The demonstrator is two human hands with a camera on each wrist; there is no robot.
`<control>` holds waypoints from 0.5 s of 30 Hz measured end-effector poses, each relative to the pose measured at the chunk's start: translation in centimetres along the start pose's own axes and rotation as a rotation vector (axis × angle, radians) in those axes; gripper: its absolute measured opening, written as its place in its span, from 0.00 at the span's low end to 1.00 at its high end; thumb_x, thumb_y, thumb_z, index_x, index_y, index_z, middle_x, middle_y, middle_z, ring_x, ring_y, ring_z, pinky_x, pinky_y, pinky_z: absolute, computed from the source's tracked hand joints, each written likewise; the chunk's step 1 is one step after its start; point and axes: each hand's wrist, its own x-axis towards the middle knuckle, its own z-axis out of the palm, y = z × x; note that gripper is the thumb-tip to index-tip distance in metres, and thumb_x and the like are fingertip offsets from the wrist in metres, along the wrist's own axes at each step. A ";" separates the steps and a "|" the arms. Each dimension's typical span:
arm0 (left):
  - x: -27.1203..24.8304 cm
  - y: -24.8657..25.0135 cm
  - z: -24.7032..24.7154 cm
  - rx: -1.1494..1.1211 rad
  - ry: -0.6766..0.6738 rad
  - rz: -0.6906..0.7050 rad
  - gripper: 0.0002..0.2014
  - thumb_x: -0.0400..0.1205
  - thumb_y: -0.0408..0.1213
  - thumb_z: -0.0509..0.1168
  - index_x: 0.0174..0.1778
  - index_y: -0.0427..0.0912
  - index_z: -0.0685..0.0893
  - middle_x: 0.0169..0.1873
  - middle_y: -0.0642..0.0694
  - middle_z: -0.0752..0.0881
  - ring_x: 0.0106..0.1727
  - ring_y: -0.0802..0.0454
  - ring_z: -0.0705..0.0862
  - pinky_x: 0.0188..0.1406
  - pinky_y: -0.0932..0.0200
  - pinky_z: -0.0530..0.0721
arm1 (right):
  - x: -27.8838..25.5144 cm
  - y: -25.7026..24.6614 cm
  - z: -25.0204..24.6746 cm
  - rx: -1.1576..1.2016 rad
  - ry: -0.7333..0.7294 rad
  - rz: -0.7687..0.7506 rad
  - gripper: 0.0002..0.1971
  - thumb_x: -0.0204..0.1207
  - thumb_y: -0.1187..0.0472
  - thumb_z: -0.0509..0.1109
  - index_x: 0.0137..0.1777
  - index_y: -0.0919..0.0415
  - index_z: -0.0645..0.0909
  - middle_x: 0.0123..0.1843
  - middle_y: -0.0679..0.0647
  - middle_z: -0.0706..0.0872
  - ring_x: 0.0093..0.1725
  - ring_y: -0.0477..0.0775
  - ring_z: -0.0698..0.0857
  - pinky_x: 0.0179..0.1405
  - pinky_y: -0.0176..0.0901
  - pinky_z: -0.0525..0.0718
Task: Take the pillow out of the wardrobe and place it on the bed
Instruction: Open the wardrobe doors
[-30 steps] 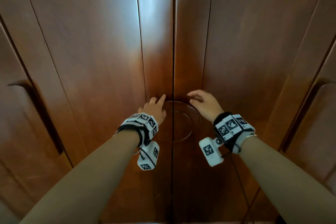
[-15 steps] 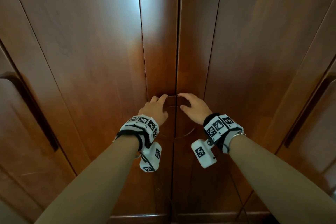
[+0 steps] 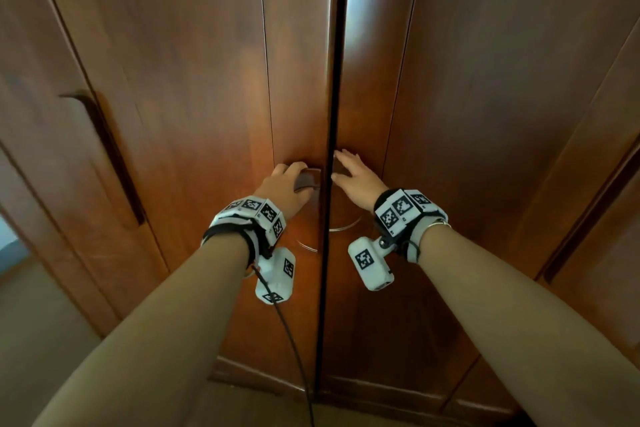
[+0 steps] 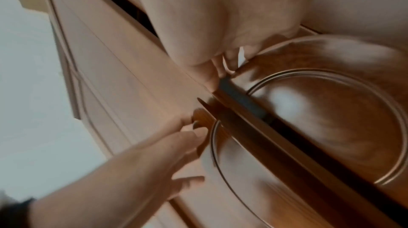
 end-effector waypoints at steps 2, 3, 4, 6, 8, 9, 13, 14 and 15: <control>-2.2 0.1 -0.4 -0.024 0.040 -0.031 0.26 0.84 0.48 0.61 0.78 0.48 0.67 0.73 0.40 0.72 0.70 0.38 0.77 0.67 0.48 0.77 | -1.3 -0.9 -0.3 0.166 -0.021 -0.065 0.27 0.86 0.58 0.57 0.85 0.52 0.58 0.87 0.52 0.59 0.87 0.53 0.54 0.86 0.50 0.55; -3.5 0.1 -0.7 -0.034 0.051 -0.053 0.26 0.84 0.49 0.60 0.78 0.48 0.67 0.73 0.41 0.73 0.70 0.39 0.77 0.67 0.49 0.76 | -2.0 -1.6 -0.3 0.231 -0.035 -0.087 0.27 0.86 0.59 0.57 0.84 0.52 0.59 0.86 0.52 0.63 0.86 0.52 0.59 0.84 0.47 0.58; -4.7 0.1 -1.1 -0.042 0.063 -0.077 0.26 0.84 0.51 0.60 0.78 0.48 0.68 0.72 0.41 0.73 0.70 0.40 0.77 0.67 0.50 0.76 | -2.7 -2.3 -0.3 0.277 -0.048 -0.105 0.27 0.86 0.59 0.57 0.84 0.51 0.60 0.85 0.51 0.65 0.85 0.52 0.62 0.83 0.46 0.59; -7.5 0.2 -1.9 -0.067 0.096 -0.114 0.26 0.83 0.53 0.61 0.75 0.48 0.69 0.69 0.43 0.75 0.69 0.44 0.79 0.63 0.54 0.76 | -4.2 -3.9 0.2 0.344 -0.096 -0.144 0.28 0.85 0.62 0.58 0.84 0.52 0.60 0.85 0.53 0.65 0.84 0.52 0.64 0.85 0.51 0.61; -10.4 0.2 -2.7 -0.076 0.144 -0.146 0.25 0.82 0.54 0.62 0.72 0.47 0.72 0.66 0.46 0.77 0.64 0.52 0.79 0.59 0.59 0.75 | -6.1 -5.3 0.8 0.408 -0.157 -0.203 0.28 0.84 0.70 0.56 0.84 0.57 0.59 0.84 0.57 0.67 0.84 0.54 0.65 0.84 0.47 0.61; -11.8 0.1 -3.0 -0.079 0.173 -0.168 0.25 0.81 0.55 0.63 0.70 0.46 0.73 0.63 0.47 0.77 0.60 0.55 0.78 0.56 0.60 0.74 | -7.0 -6.0 1.2 0.431 -0.185 -0.240 0.29 0.84 0.74 0.54 0.84 0.59 0.60 0.84 0.58 0.68 0.83 0.55 0.66 0.81 0.43 0.62; -17.3 -1.6 -4.7 -0.058 0.264 -0.256 0.27 0.78 0.58 0.66 0.61 0.41 0.72 0.56 0.49 0.78 0.51 0.52 0.81 0.49 0.58 0.76 | -10.7 -8.8 3.8 0.474 -0.298 -0.332 0.30 0.82 0.77 0.51 0.83 0.58 0.61 0.83 0.61 0.68 0.81 0.58 0.70 0.82 0.47 0.66; -18.6 -2.2 -5.3 -0.046 0.276 -0.282 0.27 0.77 0.59 0.66 0.61 0.40 0.72 0.55 0.49 0.78 0.51 0.51 0.81 0.49 0.56 0.77 | -11.3 -9.4 4.7 0.469 -0.335 -0.351 0.31 0.82 0.77 0.51 0.84 0.57 0.60 0.84 0.60 0.67 0.81 0.58 0.70 0.83 0.51 0.66; -19.8 -2.9 -6.0 -0.047 0.286 -0.313 0.28 0.77 0.60 0.66 0.61 0.41 0.72 0.55 0.49 0.78 0.52 0.51 0.81 0.50 0.56 0.77 | -11.8 -10.1 5.8 0.460 -0.374 -0.374 0.31 0.82 0.76 0.51 0.84 0.57 0.60 0.85 0.59 0.66 0.81 0.57 0.70 0.83 0.52 0.65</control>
